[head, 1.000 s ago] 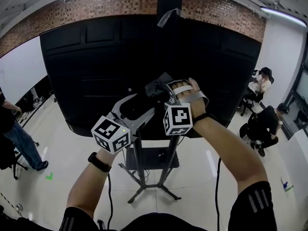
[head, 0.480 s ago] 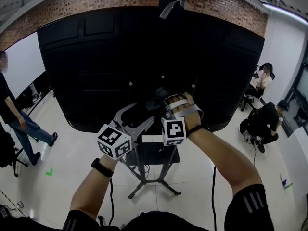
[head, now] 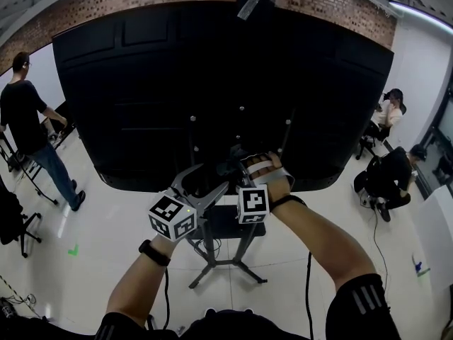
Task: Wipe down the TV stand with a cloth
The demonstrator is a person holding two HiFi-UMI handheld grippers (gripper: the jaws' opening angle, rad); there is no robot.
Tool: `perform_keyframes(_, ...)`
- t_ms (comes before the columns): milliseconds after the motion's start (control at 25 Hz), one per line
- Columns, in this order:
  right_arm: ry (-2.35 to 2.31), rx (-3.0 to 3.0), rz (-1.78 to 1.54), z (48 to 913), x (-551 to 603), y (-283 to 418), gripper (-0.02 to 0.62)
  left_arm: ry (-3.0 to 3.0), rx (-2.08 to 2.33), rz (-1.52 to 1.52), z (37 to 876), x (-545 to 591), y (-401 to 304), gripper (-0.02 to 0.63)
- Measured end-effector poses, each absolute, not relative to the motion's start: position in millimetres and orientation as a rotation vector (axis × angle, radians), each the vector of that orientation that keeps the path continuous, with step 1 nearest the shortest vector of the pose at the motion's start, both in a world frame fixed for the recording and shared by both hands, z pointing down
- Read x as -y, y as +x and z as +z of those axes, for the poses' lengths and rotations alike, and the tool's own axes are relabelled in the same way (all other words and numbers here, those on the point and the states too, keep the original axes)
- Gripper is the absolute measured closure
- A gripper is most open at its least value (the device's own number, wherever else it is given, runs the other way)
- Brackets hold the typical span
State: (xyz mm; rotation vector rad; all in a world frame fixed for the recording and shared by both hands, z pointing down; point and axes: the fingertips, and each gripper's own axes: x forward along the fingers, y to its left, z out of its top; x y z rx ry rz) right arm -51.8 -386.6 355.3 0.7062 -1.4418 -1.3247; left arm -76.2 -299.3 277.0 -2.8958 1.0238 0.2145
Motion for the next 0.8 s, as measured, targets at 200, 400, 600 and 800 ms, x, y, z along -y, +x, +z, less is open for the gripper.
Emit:
perform_keyframes(200, 0.674, 1.439, -1.301, 381.6, 385.7, -49.9, 0.563, -2.923, -1.040, 0.195, 295.6, 300.5, -73.3, 0.298)
perform_keyframes(400, 0.654, 1.450, -1.276, 399.7, 384.7, -47.4, 0.563, -2.941, -1.059, 0.184, 308.7, 302.2, -73.1, 0.298)
perform_keyframes(600, 0.692, 1.585, -1.239, 384.9, 365.3, -52.2, 0.563, -2.949, -1.060, 0.187, 311.3, 299.5, -70.8, 0.298)
perform_keyframes(800, 0.801, 1.861, -1.155, 341.7, 334.6, -49.2, 0.563, -2.928, -1.024, 0.217, 295.2, 291.0, -64.1, 0.298)
